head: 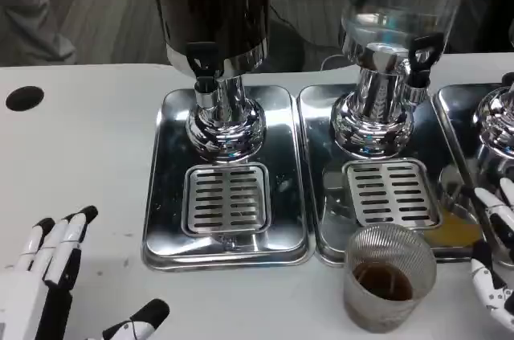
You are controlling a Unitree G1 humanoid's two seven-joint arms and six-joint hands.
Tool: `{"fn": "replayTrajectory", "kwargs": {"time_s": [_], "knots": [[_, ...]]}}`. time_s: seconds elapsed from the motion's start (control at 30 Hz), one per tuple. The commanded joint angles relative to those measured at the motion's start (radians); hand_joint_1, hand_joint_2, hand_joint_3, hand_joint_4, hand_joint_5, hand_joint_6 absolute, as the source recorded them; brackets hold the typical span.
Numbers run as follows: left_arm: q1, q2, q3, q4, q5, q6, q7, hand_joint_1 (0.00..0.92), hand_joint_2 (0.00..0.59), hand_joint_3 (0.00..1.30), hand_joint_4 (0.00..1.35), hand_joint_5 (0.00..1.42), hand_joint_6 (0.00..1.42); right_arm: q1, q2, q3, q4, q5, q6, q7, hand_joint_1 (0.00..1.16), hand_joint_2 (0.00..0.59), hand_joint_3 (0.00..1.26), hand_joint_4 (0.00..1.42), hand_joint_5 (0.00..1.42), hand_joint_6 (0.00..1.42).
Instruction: Grasp the cup under the faucet to collect the drink, then remove the cup.
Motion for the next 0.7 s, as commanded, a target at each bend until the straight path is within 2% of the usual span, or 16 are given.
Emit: {"fn": "replayTrajectory", "kwargs": {"time_s": [0.03,0.7], "knots": [[0.010,0.011,-0.001,0.000,0.007,0.004,0.009,0.000,0.090,0.05,0.00,0.02,0.19,0.021,-0.007,-0.004,-0.020,0.018,0.003,-0.022,0.32,0.586,0.14,0.00,0.00,0.00],[0.019,0.017,-0.011,-0.026,-0.004,0.006,-0.018,0.000,0.085,0.05,0.00,0.03,0.19,0.038,-0.025,-0.014,-0.007,0.090,-0.016,-0.020,0.31,0.586,0.14,0.00,0.00,0.00]]}}
